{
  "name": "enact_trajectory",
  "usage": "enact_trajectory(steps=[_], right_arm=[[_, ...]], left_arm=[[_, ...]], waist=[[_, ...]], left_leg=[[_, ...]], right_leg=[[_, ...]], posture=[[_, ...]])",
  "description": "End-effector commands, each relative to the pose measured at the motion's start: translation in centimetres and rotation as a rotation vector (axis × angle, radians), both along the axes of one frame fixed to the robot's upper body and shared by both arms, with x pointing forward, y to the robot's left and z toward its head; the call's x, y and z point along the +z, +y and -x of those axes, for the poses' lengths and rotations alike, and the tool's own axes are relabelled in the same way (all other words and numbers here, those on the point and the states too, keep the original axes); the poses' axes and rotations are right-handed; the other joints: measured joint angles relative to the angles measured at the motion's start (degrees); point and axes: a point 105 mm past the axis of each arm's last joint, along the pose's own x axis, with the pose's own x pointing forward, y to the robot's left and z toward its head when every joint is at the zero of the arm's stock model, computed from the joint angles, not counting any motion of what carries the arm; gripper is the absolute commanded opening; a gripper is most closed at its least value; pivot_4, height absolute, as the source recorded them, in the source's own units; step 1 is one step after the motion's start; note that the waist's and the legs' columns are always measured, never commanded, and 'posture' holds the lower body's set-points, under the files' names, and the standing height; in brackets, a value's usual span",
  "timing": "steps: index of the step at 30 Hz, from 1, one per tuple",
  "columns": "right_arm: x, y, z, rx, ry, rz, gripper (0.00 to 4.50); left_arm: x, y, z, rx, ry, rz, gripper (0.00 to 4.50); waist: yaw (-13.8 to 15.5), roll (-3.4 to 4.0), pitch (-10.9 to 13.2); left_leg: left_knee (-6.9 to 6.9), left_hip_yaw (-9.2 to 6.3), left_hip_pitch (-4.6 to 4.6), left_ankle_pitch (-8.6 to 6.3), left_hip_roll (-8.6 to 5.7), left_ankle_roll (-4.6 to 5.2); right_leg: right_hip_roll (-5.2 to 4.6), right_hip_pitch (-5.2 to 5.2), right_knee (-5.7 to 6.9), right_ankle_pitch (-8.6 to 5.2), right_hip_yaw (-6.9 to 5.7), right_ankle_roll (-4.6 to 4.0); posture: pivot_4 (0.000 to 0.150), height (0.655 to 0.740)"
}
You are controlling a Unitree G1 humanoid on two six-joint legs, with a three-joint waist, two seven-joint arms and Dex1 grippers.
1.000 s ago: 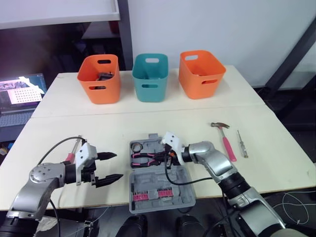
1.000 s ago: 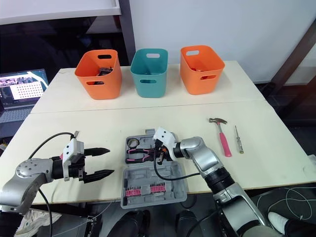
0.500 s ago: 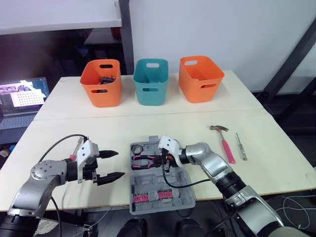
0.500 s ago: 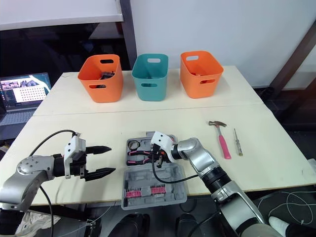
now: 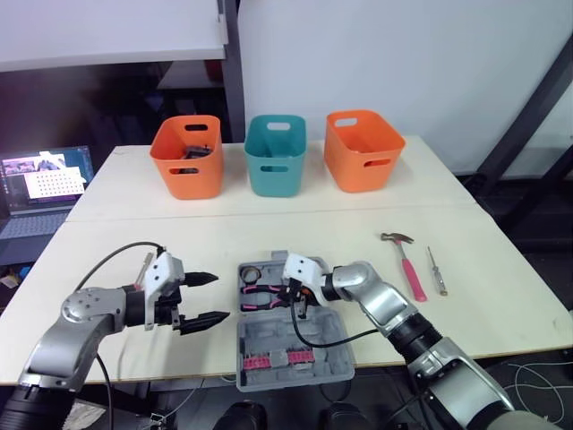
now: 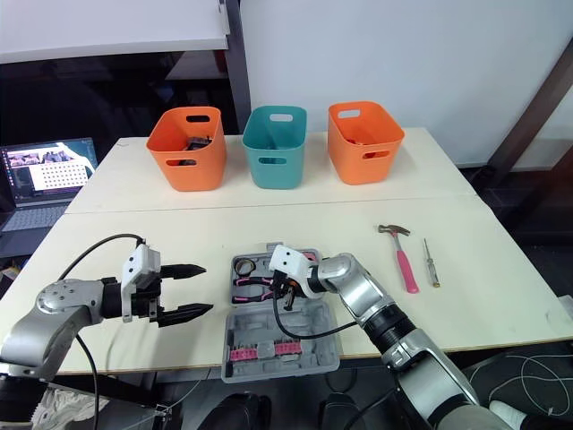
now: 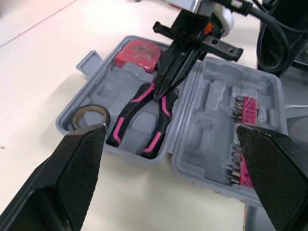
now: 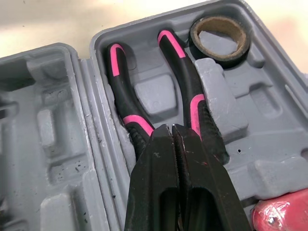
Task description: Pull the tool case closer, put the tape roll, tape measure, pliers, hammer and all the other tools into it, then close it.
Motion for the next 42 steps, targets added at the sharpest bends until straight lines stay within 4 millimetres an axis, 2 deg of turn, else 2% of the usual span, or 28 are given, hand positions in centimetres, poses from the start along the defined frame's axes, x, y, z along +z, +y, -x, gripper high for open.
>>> enact_trajectory(steps=[1,4,7,9,13,14,17,18,19,20,23,24,31,37,42], right_arm=[[-3.6,-2.0,1.2,-0.09,0.108,0.026,0.1],[1.0,-0.7,-0.2,-0.072,-0.027,-0.147,0.1],[5.4,-0.8,-0.4,-0.054,-0.129,-0.284,0.1],[7.4,-1.9,-0.3,-0.058,-0.161,-0.309,0.1],[9.2,-5.4,0.9,-0.03,-0.199,-0.241,0.1],[9.2,-6.5,1.3,-0.022,-0.203,-0.202,0.1],[9.0,-9.7,2.1,-0.022,-0.205,-0.089,0.0],[8.6,-10.9,2.4,-0.019,-0.2,-0.03,0.0],[8.1,-12.0,2.6,-0.015,-0.194,0.025,0.0],[7.6,-13.1,2.9,-0.015,-0.176,0.062,0.0],[6.1,-14.7,3.3,0.003,-0.171,0.144,0.0],[5.6,-15.0,3.4,0.009,-0.17,0.155,0.0],[3.2,-14.3,2.7,0.016,-0.178,0.125,0.0],[2.5,-13.0,1.7,0.035,-0.19,0.105,0.0],[1.7,-12.1,1.6,0.08,-0.186,0.121,0.0]], left_arm=[[1.2,-0.5,-0.1,-0.02,-0.048,0.008,4.5],[1.3,-0.5,-0.2,-0.019,-0.047,0.011,4.5],[1.4,-0.4,-0.5,-0.017,-0.047,0.011,4.5],[1.4,-0.3,-0.7,-0.014,-0.06,-0.002,4.5],[1.3,0.6,-0.9,-0.01,-0.065,-0.025,4.5],[1.2,0.9,-0.9,-0.009,-0.062,-0.029,4.5],[0.7,1.7,-1.0,-0.008,-0.053,-0.058,3.61],[0.4,2.0,-0.9,-0.011,-0.051,-0.077,3.19],[0.0,2.2,-1.0,-0.017,-0.068,-0.105,2.5],[-0.4,2.5,-1.0,-0.029,-0.079,-0.131,2.04],[-1.1,2.7,-1.1,-0.045,-0.097,-0.158,0.38],[-1.5,2.6,-1.1,-0.049,-0.09,-0.159,0.04],[-4.1,1.6,-0.4,-0.052,-0.024,-0.165,0.04],[-5.5,0.6,-0.8,0.003,0.011,-0.136,0.04],[-6.5,-0.7,-0.5,0.002,0.04,-0.116,0.04]], waist=[[0.0,-0.02,0.0],[0.0,0.08,0.3],[0.1,0.4,0.8],[0.0,0.5,1.0],[0.1,0.42,1.2],[0.1,0.43,1.3],[0.1,0.38,1.5],[0.1,0.36,1.6],[0.1,0.36,1.7],[0.1,0.31,1.8],[0.0,0.07,1.9],[0.0,0.06,1.9],[0.0,0.05,2.0],[0.1,0.04,2.0],[0.1,0.04,2.0]], left_leg=[[0.0,0.0,0.0,0.0,0.0,0.0],[-0.01,0.0,-0.07,-0.01,0.0,0.01],[0.02,-0.01,-0.36,0.01,-0.01,0.02],[0.2,-0.04,-1.04,0.13,0.0,0.16],[0.17,-0.03,-1.14,0.12,-0.02,0.17],[0.16,-0.03,-1.14,0.11,-0.01,0.18],[0.13,-0.03,-1.15,0.09,-0.01,0.21],[0.16,-0.01,-1.15,0.08,-0.01,0.22],[0.18,0.01,-1.16,0.09,-0.01,0.22],[0.18,0.06,-1.17,0.09,-0.01,0.23],[0.2,0.23,-1.17,0.09,0.03,0.23],[0.2,0.29,-1.17,0.09,0.05,0.23],[0.2,0.31,-1.17,0.09,0.07,0.24],[0.27,0.31,-1.16,0.09,0.06,0.24],[0.27,0.3,-1.16,0.09,0.05,0.24]], right_leg=[[0.0,0.0,-0.01,-0.01,0.01,0.0],[0.0,-0.04,-0.05,-0.01,0.01,0.0],[0.0,-0.34,-0.03,0.0,0.01,0.0],[0.04,-1.04,0.11,0.16,-0.02,0.21],[0.03,-1.13,0.06,0.18,-0.05,0.21],[0.01,-1.1,0.02,0.17,-0.06,0.21],[-0.03,-1.03,-0.05,0.13,-0.08,0.15],[-0.05,-1.02,-0.05,0.05,-0.08,0.01],[-0.07,-0.97,-0.06,0.04,-0.08,0.0],[-0.12,-0.93,-0.07,0.04,-0.08,-0.01],[-0.29,-0.9,-0.07,0.05,-0.18,-0.03],[-0.33,-0.92,-0.07,0.07,-0.2,-0.04],[-0.32,-0.93,-0.05,0.1,-0.21,0.01],[-0.29,-0.93,-0.01,0.17,-0.21,0.14],[-0.26,-0.93,0.01,0.2,-0.22,0.19]], posture=[[0.15,0.7329],[0.15,0.7329],[0.15,0.7329],[0.15,0.7329],[0.15,0.7329],[0.15,0.7329],[0.15,0.7329],[0.15,0.7329],[0.15,0.7329],[0.15,0.7329],[0.15,0.7329],[0.15,0.7329],[0.15,0.7329],[0.15,0.7329],[0.15,0.7329]])
